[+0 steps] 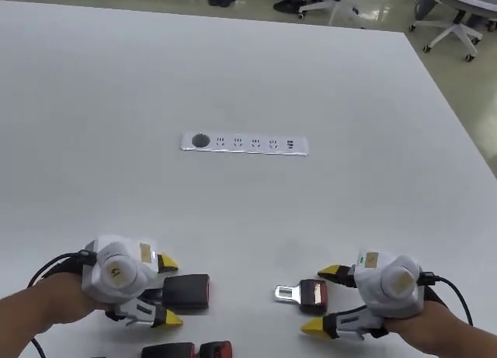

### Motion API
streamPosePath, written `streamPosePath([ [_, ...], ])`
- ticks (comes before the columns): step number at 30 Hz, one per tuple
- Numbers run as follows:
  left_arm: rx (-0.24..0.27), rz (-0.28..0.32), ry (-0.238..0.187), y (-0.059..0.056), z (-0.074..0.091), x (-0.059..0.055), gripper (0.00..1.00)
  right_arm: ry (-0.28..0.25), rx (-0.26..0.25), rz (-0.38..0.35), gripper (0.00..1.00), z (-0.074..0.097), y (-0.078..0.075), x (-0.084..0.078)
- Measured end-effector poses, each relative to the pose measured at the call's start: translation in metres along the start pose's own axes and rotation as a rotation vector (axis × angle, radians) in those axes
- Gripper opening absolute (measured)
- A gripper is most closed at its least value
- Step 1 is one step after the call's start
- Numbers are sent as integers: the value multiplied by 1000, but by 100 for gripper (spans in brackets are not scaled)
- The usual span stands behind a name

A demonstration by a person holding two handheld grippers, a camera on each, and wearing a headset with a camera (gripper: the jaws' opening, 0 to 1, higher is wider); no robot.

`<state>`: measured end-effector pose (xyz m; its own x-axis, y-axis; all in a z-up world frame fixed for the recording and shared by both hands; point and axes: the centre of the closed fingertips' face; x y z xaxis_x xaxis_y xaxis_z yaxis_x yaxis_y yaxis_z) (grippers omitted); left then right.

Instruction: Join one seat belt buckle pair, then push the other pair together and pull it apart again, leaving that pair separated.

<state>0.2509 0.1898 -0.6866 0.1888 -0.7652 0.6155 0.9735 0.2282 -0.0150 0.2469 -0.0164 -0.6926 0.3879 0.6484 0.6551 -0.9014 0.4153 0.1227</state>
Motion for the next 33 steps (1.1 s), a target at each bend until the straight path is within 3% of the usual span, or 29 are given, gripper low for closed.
streamPosePath([
  [1,-11,-5,-25,-2,-1,5,53,-11,2,10,57,2,1,4],
  [2,-17,18,-15,-5,0,2,51,-12,2,6,56,2,2,5],
  [9,-23,4,-36,-1,-1,4,47,5,7,73,45,3,5,9],
  [14,-23,6,-32,0,-8,1,38,14,-8,101,36,1,-3,7],
  [22,-34,-13,-53,0,-11,4,36,38,15,128,36,0,-4,3],
  [33,-35,-14,-32,6,-14,6,36,103,26,153,35,-1,-6,0],
])
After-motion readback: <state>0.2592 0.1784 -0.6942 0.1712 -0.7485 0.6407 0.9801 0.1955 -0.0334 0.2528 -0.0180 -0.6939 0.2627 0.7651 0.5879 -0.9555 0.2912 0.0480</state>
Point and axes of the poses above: the centre of the closed fingertips' face, and the gripper's own axes: z roughly backward along the fingers, y roughly to its left, x roughly out of its top, and after that the axes turned 1 degree about z, right-handed
